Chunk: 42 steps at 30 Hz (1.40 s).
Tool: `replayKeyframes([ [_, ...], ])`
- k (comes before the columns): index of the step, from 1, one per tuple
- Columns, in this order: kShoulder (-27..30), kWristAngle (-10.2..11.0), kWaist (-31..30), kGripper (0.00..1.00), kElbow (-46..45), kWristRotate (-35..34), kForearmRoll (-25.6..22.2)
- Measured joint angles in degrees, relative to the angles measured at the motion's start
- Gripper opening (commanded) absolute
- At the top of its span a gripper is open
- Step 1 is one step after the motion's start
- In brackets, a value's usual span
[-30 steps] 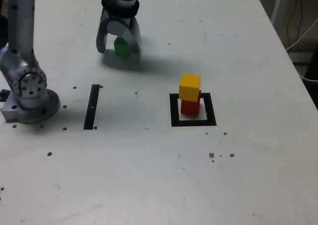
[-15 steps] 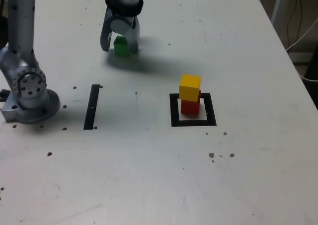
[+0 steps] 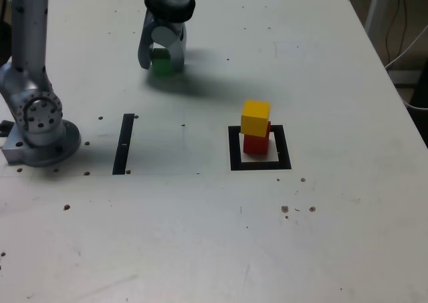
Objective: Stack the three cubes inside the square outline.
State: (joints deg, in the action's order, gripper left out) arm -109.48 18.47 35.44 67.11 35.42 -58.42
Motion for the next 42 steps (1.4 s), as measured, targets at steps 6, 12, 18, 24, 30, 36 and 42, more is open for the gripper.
replayKeyframes([
  [6, 0.64, 0.23, -1.00, 0.26, 0.62, 0.00, -0.76],
  [12, 3.08, 0.25, -4.97, 0.26, 2.42, -1.34, -4.34],
  [18, 5.60, -0.32, -16.10, 0.26, 11.93, -8.42, -15.37],
  [24, 8.32, -4.74, -27.42, 0.26, 22.91, -14.18, -26.22],
  [30, 7.83, -10.64, -38.73, 0.26, 31.47, -20.83, -31.03],
  [36, 1.03, -11.57, -43.04, 0.26, 34.74, -27.03, -32.33],
  [42, -2.44, -11.66, -44.52, 0.26, 36.87, -29.67, -32.58],
])
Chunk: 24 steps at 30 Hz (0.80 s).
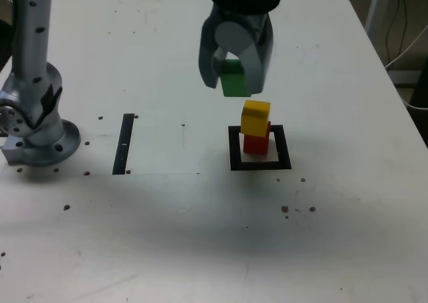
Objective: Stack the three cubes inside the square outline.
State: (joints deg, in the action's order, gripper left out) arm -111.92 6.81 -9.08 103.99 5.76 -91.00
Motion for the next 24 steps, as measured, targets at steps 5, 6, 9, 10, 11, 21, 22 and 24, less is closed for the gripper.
replayKeyframes([
  [5, -0.79, -0.20, -0.32, 0.26, 0.23, -0.23, 0.00],
  [6, -0.91, -0.29, -0.31, 0.26, 0.27, -0.27, 0.00],
  [9, -1.97, -0.68, -0.30, 0.26, 0.28, -0.34, 0.02],
  [10, -2.38, -0.73, -0.30, 0.26, 0.28, -0.35, 0.07],
  [11, -2.75, -0.74, -0.29, 0.26, 0.29, -0.35, 0.14],
  [21, -5.06, 0.11, -0.29, 0.26, 0.77, -0.42, 1.20],
  [22, -5.08, 0.35, -0.29, 0.27, 0.82, -0.43, 1.21],
  [24, -5.08, 0.75, -0.29, 0.27, 0.83, -0.44, 1.22],
])
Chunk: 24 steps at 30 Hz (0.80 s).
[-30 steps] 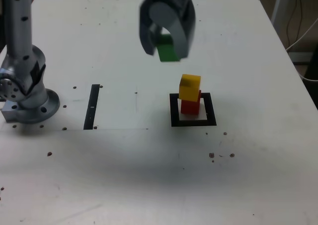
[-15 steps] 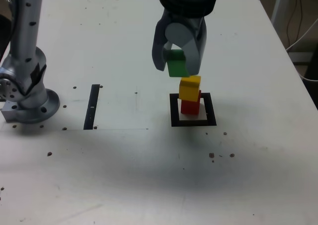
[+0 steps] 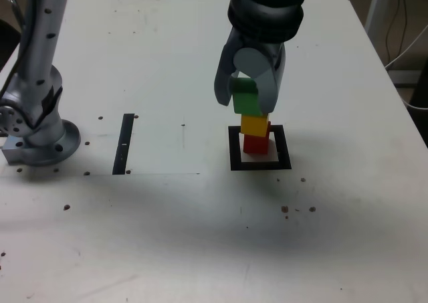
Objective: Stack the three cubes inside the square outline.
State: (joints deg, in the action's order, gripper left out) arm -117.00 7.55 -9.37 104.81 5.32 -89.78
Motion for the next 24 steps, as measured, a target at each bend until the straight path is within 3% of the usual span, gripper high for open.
replayKeyframes([
  [6, -0.36, 1.38, 0.00, 0.31, 0.00, 0.00, 0.28],
  [13, -0.48, 1.59, 0.00, 0.37, 0.03, 0.01, 0.29],
  [24, -1.19, 0.85, 0.00, 0.76, 0.29, 0.05, 0.29],
])
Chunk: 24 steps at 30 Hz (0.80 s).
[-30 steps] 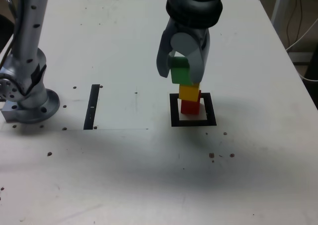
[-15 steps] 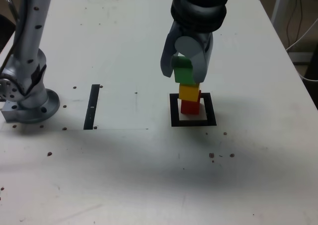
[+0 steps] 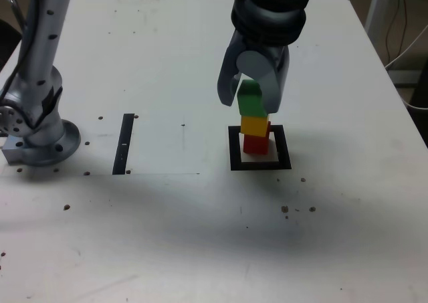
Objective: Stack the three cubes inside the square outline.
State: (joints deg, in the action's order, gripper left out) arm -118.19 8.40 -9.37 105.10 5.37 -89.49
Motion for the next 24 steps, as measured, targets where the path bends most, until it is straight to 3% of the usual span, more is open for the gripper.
replayKeyframes([
  [10, -0.41, -0.08, 0.00, 0.98, 0.19, 0.10, 0.14],
  [15, 1.04, 0.15, 0.00, 0.99, 0.15, 0.10, 0.04],
  [24, 10.89, 0.21, 0.76, 0.99, -5.17, 0.65, -0.55],
])
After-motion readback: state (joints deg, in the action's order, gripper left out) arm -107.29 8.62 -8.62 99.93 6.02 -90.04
